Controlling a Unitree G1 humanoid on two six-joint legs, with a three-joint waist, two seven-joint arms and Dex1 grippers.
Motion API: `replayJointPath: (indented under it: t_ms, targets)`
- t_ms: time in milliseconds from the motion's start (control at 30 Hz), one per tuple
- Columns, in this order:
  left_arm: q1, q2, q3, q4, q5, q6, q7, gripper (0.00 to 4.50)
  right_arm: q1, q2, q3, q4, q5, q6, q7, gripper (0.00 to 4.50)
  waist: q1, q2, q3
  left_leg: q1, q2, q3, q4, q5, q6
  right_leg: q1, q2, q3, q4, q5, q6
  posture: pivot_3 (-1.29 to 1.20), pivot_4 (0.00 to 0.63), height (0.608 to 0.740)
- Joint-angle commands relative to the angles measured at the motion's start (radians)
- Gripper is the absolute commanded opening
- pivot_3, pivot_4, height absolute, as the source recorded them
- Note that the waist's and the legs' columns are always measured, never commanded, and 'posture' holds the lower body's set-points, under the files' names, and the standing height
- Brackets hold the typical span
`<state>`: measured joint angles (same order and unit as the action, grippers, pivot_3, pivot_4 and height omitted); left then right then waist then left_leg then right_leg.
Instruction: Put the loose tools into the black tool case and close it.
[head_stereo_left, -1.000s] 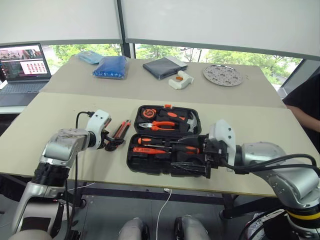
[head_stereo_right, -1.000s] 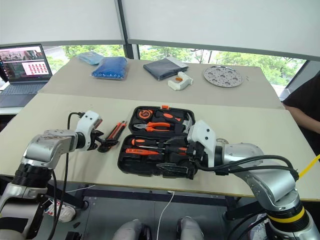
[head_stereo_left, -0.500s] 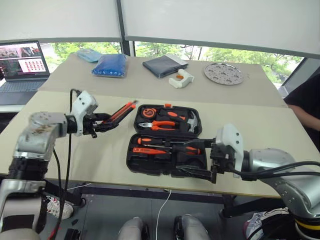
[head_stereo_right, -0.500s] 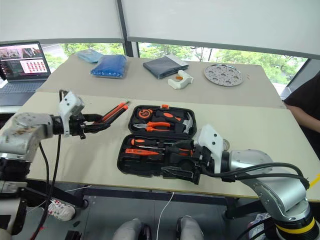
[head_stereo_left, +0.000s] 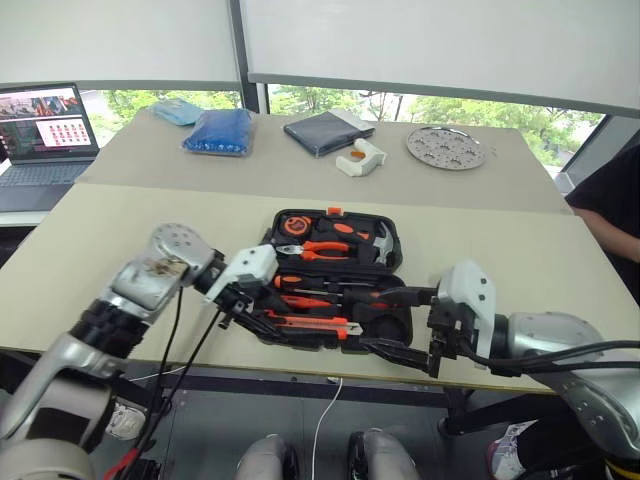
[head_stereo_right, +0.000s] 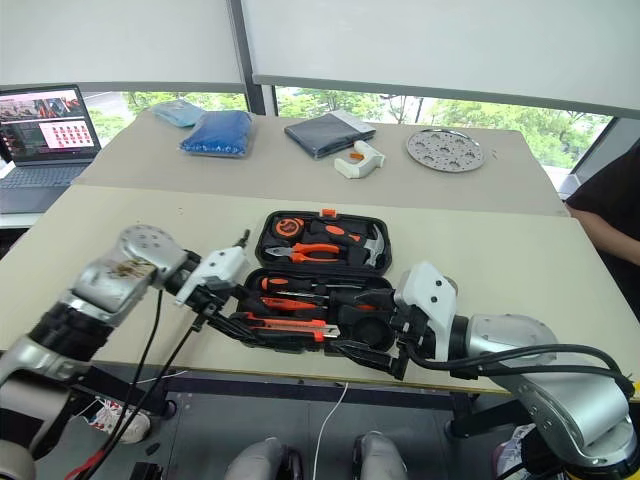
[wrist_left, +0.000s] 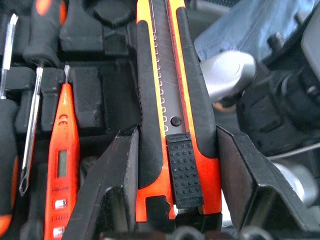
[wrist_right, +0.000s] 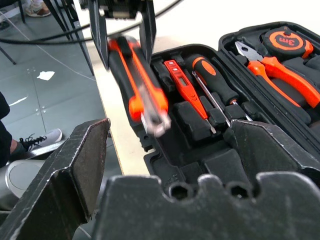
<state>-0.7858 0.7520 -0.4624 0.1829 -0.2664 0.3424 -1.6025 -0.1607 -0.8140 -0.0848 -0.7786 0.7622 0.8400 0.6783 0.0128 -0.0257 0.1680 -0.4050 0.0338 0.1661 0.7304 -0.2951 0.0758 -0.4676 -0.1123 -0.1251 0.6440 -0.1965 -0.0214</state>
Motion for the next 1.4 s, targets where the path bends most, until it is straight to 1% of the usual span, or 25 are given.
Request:
replayJointPath:
  t_ms: [33, 200, 233, 267, 400, 433, 500, 667, 767, 833, 900, 933, 967, 1000, 1067, 1100, 1133, 1233, 1300, 1400]
  targets:
    - [-0.051, -0.059, 0.020, 0.078, 0.056, -0.095, 0.022, 1.77, 0.014, -0.019, -0.059, -0.054, 0.030, 0.017, -0.032, 4.50, 0.000, 0.000, 0.000, 0.000, 0.000, 0.000, 0.000, 0.000, 0.001, 0.000, 0.000, 0.000, 0.000, 0.000, 0.000, 0.00, 0.150, 0.718]
    - [-0.060, -0.090, 0.032, 0.108, 0.081, -0.115, 0.005, 1.77, 0.030, -0.024, -0.078, -0.075, 0.052, 0.029, -0.063, 4.50, 0.000, 0.000, 0.000, -0.001, 0.000, -0.001, 0.000, -0.001, 0.001, 0.000, 0.000, 0.000, -0.001, 0.000, 0.000, 0.00, 0.150, 0.718]
    - [-0.062, -0.094, 0.034, 0.108, 0.076, -0.111, -0.002, 2.77, 0.032, -0.025, -0.079, -0.078, 0.055, 0.030, -0.067, 4.50, 0.000, 0.000, 0.000, -0.001, 0.000, -0.001, 0.000, -0.001, 0.001, 0.000, 0.000, 0.000, -0.001, 0.000, 0.000, 0.00, 0.150, 0.718]
    - [-0.063, -0.091, 0.035, 0.102, 0.068, -0.105, -0.007, 2.96, 0.034, -0.025, -0.078, -0.079, 0.057, 0.030, -0.072, 4.50, 0.000, 0.000, 0.000, 0.000, 0.000, -0.001, 0.000, -0.001, 0.001, 0.000, 0.000, 0.000, -0.001, 0.000, 0.000, 0.00, 0.150, 0.718]
    - [-0.081, -0.046, 0.019, 0.073, 0.015, -0.053, -0.012, 4.42, 0.033, -0.026, -0.071, -0.073, 0.055, 0.025, -0.079, 4.50, -0.001, 0.000, 0.000, 0.000, 0.000, -0.001, 0.000, -0.001, 0.001, 0.000, 0.000, 0.000, -0.001, 0.000, 0.000, 0.00, 0.150, 0.718]
    - [-0.084, -0.033, 0.014, 0.067, 0.001, -0.043, -0.012, 4.49, 0.031, -0.027, -0.069, -0.070, 0.054, 0.023, -0.079, 4.50, -0.001, 0.000, 0.000, 0.000, 0.000, -0.001, 0.000, -0.001, 0.001, 0.000, 0.000, 0.000, -0.001, 0.000, 0.000, 0.00, 0.150, 0.718]
    - [-0.091, -0.017, 0.012, 0.060, -0.019, -0.021, -0.012, 4.49, 0.029, -0.026, -0.065, -0.062, 0.048, 0.017, -0.076, 4.50, -0.001, 0.000, 0.000, 0.000, 0.000, -0.001, 0.000, -0.001, 0.001, 0.000, 0.000, 0.001, -0.001, 0.000, 0.000, 0.00, 0.150, 0.718]
    - [-0.086, -0.005, 0.008, 0.050, -0.028, -0.006, -0.012, 4.49, 0.022, -0.023, -0.050, -0.043, 0.028, 0.002, -0.066, 4.50, 0.001, 0.000, 0.000, 0.000, 0.000, -0.001, 0.001, -0.001, 0.002, 0.002, 0.000, 0.000, -0.001, 0.000, 0.000, 0.00, 0.150, 0.718]
    - [-0.069, -0.013, 0.011, 0.040, -0.008, -0.016, -0.012, 4.49, 0.015, -0.021, -0.044, -0.039, 0.023, -0.001, -0.064, 4.50, 0.000, 0.000, 0.000, 0.000, 0.000, -0.001, 0.001, -0.001, 0.002, 0.002, 0.000, 0.000, -0.002, 0.000, 0.000, 0.00, 0.150, 0.718]
    - [-0.072, -0.035, 0.028, 0.044, -0.003, -0.005, -0.007, 4.49, 0.014, -0.022, -0.043, -0.037, 0.020, -0.002, -0.062, 4.50, 0.000, 0.000, 0.000, 0.000, 0.000, -0.001, 0.001, -0.001, 0.002, 0.002, 0.000, 0.000, -0.002, 0.000, 0.000, 0.00, 0.150, 0.718]
    - [-0.079, -0.056, 0.044, 0.055, -0.007, -0.004, -0.002, 3.97, 0.014, -0.023, -0.043, -0.035, 0.016, -0.004, -0.060, 4.50, 0.002, 0.000, 0.000, 0.000, 0.000, -0.001, 0.001, -0.001, 0.002, 0.002, 0.000, 0.000, -0.001, 0.000, 0.000, 0.00, 0.150, 0.718]
    - [-0.080, -0.059, 0.043, 0.059, -0.007, -0.012, -0.006, 3.80, 0.013, -0.023, -0.042, -0.034, 0.016, -0.004, -0.060, 4.50, 0.002, 0.000, 0.000, 0.000, 0.000, -0.001, 0.001, -0.001, 0.002, 0.002, 0.000, 0.000, -0.001, 0.000, 0.000, 0.00, 0.150, 0.718]
    - [-0.081, -0.060, 0.042, 0.061, -0.006, -0.018, -0.009, 3.37, 0.012, -0.023, -0.042, -0.034, 0.015, -0.005, -0.060, 4.50, 0.000, 0.000, 0.000, 0.000, 0.000, -0.001, 0.001, -0.001, 0.002, 0.002, 0.000, 0.000, -0.002, 0.000, 0.000, 0.00, 0.150, 0.718]
    - [-0.079, -0.061, 0.041, 0.066, 0.004, -0.033, -0.012, 3.12, 0.010, -0.023, -0.041, -0.033, 0.015, -0.005, -0.061, 4.50, 0.000, 0.000, 0.000, 0.000, 0.000, -0.001, 0.001, -0.001, 0.002, 0.002, 0.000, 0.000, -0.002, 0.000, 0.000, 0.00, 0.150, 0.718]
    - [-0.076, -0.071, 0.041, 0.082, 0.025, -0.058, -0.003, 2.45, 0.008, -0.021, -0.041, -0.031, 0.014, -0.005, -0.063, 4.50, -0.001, 0.000, 0.000, 0.000, 0.000, -0.001, 0.001, -0.001, 0.002, 0.002, 0.000, 0.000, -0.001, 0.000, 0.000, 0.00, 0.150, 0.718]
    - [-0.075, -0.076, 0.042, 0.089, 0.031, -0.067, 0.000, 1.95, 0.008, -0.020, -0.040, -0.031, 0.013, -0.005, -0.065, 4.50, -0.001, 0.000, 0.000, 0.001, 0.000, -0.001, 0.001, -0.001, 0.002, 0.002, 0.000, 0.000, -0.001, 0.000, 0.000, 0.00, 0.150, 0.718]
    - [-0.074, -0.081, 0.043, 0.096, 0.035, -0.075, 0.002, 1.72, 0.008, -0.019, -0.040, -0.031, 0.012, -0.005, -0.066, 4.50, -0.001, 0.000, 0.000, 0.001, 0.000, -0.001, 0.001, -0.001, 0.002, 0.002, 0.000, 0.000, -0.001, 0.000, 0.000, 0.00, 0.150, 0.718]
    - [-0.072, -0.096, 0.051, 0.109, 0.041, -0.089, 0.002, 0.66, 0.010, -0.017, -0.040, -0.034, 0.009, -0.003, -0.068, 4.50, -0.001, 0.000, 0.000, 0.001, 0.000, -0.001, 0.001, -0.001, 0.002, 0.002, 0.000, 0.000, -0.001, 0.000, 0.000, 0.00, 0.150, 0.718]
    - [-0.070, -0.100, 0.052, 0.111, 0.041, -0.091, -0.004, 0.04, 0.015, -0.017, -0.043, -0.037, 0.010, -0.001, -0.070, 4.50, -0.001, 0.000, 0.000, 0.001, 0.000, -0.001, 0.002, -0.001, 0.002, 0.002, 0.000, 0.000, -0.001, 0.000, 0.000, 0.00, 0.150, 0.718]
    - [-0.069, -0.104, 0.046, 0.122, 0.059, -0.107, -0.002, 0.04, 0.022, -0.017, -0.048, -0.044, 0.013, 0.001, -0.072, 4.50, -0.001, 0.000, 0.000, 0.001, 0.000, -0.001, 0.002, -0.001, 0.002, 0.002, 0.000, 0.000, -0.001, 0.000, 0.000, 0.00, 0.150, 0.718]
